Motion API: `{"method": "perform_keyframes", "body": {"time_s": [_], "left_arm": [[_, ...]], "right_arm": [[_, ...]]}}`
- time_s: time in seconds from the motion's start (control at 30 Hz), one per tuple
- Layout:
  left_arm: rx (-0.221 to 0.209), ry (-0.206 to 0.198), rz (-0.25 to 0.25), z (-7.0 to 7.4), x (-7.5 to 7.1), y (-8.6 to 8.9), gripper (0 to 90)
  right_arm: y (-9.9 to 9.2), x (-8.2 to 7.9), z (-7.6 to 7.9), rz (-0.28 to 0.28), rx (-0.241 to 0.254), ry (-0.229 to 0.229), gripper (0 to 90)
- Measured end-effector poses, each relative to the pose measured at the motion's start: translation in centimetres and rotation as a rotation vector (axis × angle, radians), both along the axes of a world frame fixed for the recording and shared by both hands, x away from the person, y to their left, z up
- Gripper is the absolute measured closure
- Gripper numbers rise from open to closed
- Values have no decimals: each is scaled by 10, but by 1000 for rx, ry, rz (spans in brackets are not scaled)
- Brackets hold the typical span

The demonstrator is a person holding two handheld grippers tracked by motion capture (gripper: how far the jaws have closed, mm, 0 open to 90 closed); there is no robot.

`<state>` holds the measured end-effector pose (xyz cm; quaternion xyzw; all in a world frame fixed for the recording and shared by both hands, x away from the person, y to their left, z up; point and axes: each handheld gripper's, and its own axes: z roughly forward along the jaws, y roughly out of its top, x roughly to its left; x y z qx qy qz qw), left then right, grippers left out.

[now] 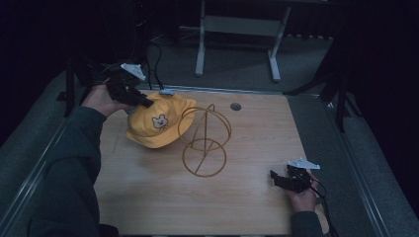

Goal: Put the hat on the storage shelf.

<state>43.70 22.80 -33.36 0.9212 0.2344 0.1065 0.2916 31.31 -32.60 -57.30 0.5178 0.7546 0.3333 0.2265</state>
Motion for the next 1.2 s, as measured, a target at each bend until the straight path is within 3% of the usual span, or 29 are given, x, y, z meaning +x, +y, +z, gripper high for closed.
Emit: {"method": "perform_keyframes", "body": {"time_s": [0.33,1.2], "left_arm": [[-22,11,9,0,-2,13,808],[-135,7,14,11,-11,39,809]], "right_arm": [[0,0,0,2,-2,-1,238],[0,0,0,2,-3,-1,238]]}}
